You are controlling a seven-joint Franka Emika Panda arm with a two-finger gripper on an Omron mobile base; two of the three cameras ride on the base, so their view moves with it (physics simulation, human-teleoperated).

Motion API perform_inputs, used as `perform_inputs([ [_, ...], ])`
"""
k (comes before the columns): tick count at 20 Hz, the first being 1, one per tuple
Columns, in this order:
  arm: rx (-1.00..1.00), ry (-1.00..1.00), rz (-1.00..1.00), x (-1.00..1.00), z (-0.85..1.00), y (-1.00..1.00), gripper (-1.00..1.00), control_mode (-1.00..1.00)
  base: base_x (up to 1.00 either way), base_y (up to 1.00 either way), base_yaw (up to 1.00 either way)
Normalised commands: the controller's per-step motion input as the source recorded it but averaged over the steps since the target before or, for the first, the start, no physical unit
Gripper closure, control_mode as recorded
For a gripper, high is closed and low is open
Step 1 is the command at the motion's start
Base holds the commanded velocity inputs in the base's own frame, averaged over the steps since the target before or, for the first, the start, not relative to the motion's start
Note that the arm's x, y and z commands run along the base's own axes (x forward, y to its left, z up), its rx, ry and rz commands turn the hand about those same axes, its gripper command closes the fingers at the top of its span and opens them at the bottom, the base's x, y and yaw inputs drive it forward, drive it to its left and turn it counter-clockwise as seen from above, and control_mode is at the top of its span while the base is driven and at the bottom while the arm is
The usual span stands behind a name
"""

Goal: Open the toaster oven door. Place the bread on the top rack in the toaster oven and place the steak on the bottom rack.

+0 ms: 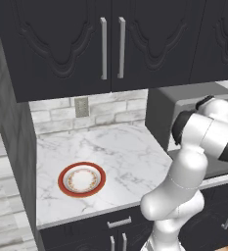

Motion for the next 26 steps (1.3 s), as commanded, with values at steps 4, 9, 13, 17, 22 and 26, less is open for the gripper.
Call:
perform_inputs([
  [4, 0.08, 0.0, 0.02, 0.21, 0.18, -0.01, -1.0, -1.0, 0.0, 0.0, 0.0],
  [9, 0.08, 0.0, 0.02, 0.26, 0.03, 0.0, -1.0, -1.0, 0.0, 0.0, 0.0],
  [13, 0.01, 0.01, 0.0, -0.17, 0.11, -0.11, -1.0, -1.0, 0.0, 0.0, 0.0],
  [17, 0.0, 0.0, 0.0, -0.37, 0.19, -0.21, -1.0, -1.0, 0.0, 0.0, 0.0],
  [22, 0.0, 0.0, 0.0, -0.51, 0.22, -0.26, -1.0, -1.0, 0.0, 0.0, 0.0],
  [26, -0.01, 0.0, 0.0, -0.6, 0.17, -0.13, -1.0, -1.0, 0.0, 0.0, 0.0],
])
